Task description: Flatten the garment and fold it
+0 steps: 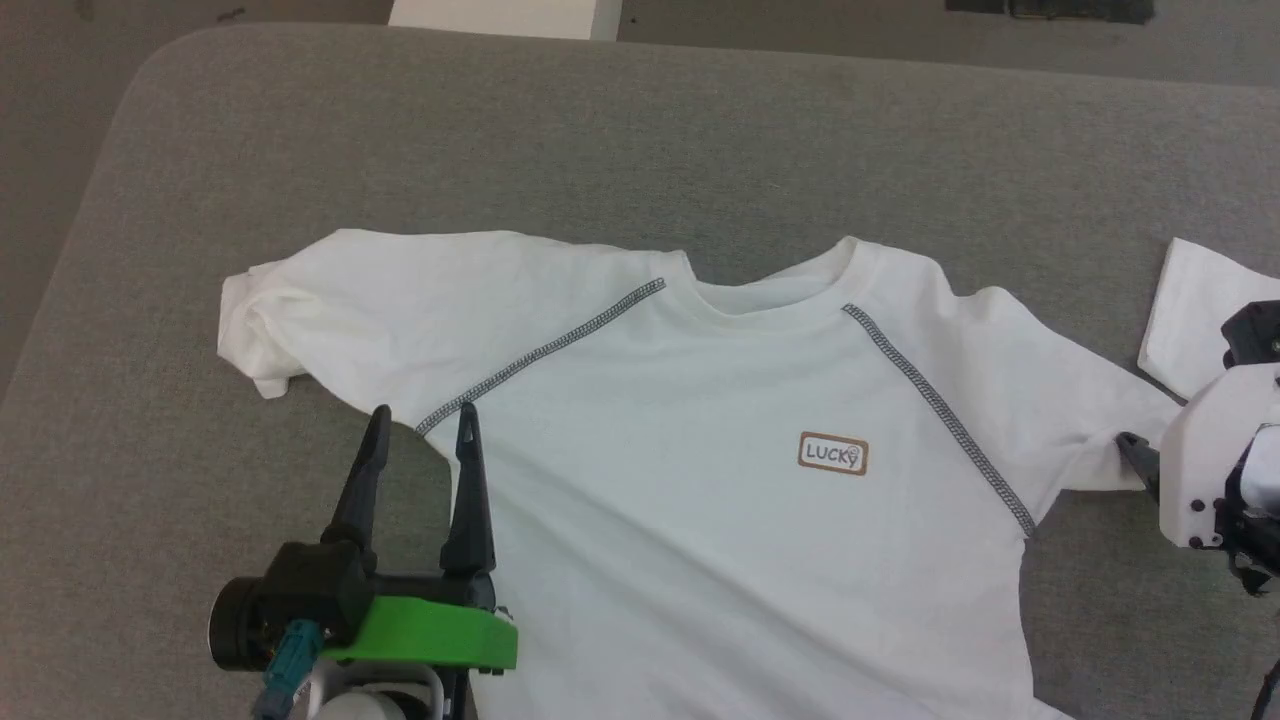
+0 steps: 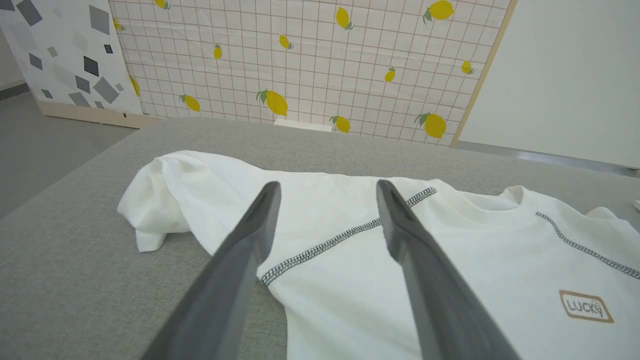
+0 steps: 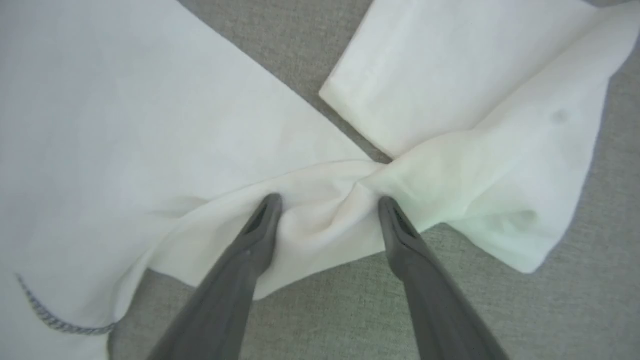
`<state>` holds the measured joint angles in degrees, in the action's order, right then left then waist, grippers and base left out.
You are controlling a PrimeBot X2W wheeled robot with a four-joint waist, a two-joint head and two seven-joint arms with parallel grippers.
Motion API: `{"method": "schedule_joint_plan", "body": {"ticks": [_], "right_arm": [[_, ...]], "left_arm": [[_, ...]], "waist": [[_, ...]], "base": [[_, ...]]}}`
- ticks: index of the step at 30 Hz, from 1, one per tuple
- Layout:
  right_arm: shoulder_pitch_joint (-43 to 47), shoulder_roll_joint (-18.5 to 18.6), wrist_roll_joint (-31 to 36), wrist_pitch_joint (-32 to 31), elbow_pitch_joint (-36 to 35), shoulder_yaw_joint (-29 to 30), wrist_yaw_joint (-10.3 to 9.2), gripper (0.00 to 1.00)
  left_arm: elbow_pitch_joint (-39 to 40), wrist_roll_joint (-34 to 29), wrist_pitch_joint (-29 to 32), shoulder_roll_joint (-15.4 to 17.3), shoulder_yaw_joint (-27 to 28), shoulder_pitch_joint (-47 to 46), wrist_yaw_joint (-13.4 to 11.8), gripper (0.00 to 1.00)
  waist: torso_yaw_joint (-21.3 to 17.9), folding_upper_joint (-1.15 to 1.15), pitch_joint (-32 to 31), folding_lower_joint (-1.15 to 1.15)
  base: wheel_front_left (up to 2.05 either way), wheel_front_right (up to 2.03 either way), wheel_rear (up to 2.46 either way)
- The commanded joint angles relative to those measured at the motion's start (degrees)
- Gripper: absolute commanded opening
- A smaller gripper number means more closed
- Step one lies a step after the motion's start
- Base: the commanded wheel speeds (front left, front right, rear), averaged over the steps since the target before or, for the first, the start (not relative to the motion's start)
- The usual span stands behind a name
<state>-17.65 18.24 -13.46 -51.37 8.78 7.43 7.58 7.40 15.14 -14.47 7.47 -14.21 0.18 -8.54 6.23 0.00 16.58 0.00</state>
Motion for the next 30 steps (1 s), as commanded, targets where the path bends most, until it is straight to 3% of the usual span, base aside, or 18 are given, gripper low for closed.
{"method": "schedule_joint_plan", "body": {"ticks": [1,5,6,7,8,9,22,29,30], "right_arm": [[0.33,0.58,0.4,0.35,0.99,-0.03,-0.09,1.0],[0.42,0.63,1.87,5.26,3.97,1.61,-0.09,1.0],[0.35,0.29,2.21,6.55,4.61,2.37,-0.09,0.44],[0.18,0.17,2.58,7.93,5.13,2.76,-0.09,0.29],[-0.05,0.47,2.96,9.16,5.28,2.77,-0.09,0.05],[-0.45,1.16,3.42,10.67,5.35,2.71,-0.09,0.0],[-9.32,12.81,7.62,20.84,4.12,2.6,-0.09,0.0],[-8.91,12.44,11.26,20.55,11.12,3.57,-0.09,0.0],[-8.65,12.09,11.49,20.73,11.87,3.87,-0.09,0.04]], "left_arm": [[-0.12,-0.52,-0.42,0.16,-0.1,-0.9,0.26,1.0],[-0.37,-0.2,-0.42,0.28,-0.19,-0.71,0.38,1.0],[-0.47,-0.14,-0.42,0.33,-0.21,-0.61,0.38,1.0],[-0.58,-0.05,-0.39,0.38,-0.2,-0.43,0.34,1.0],[-0.65,0.04,-0.35,0.42,-0.16,-0.28,0.29,1.0],[-0.7,0.16,-0.3,0.46,-0.11,-0.1,0.23,1.0],[-0.51,0.39,-0.24,0.18,-0.98,-1.37,0.33,1.0],[-1.67,0.46,-0.09,-0.13,-1.46,-2.72,0.2,1.0],[-1.9,0.46,0.02,-0.12,-1.49,-2.92,0.16,1.0]], "waist": [[1.73,0.0,0.97,0.0],[2.52,0.0,1.0,0.0],[2.55,0.0,0.83,0.0],[2.51,0.0,0.57,0.0],[2.4,0.0,0.34,0.0],[2.22,0.0,0.01,0.0],[2.1,0.0,1.29,0.0],[2.63,0.0,3.18,0.0],[2.62,0.0,3.22,0.0]], "base": [[0.0,0.0,0.0],[0.0,0.0,0.0],[0.0,0.0,0.0],[0.0,0.0,0.0],[0.0,0.0,0.0],[0.0,0.0,0.0],[0.0,0.0,0.0],[0.0,0.0,0.0],[0.0,0.0,0.0]]}}
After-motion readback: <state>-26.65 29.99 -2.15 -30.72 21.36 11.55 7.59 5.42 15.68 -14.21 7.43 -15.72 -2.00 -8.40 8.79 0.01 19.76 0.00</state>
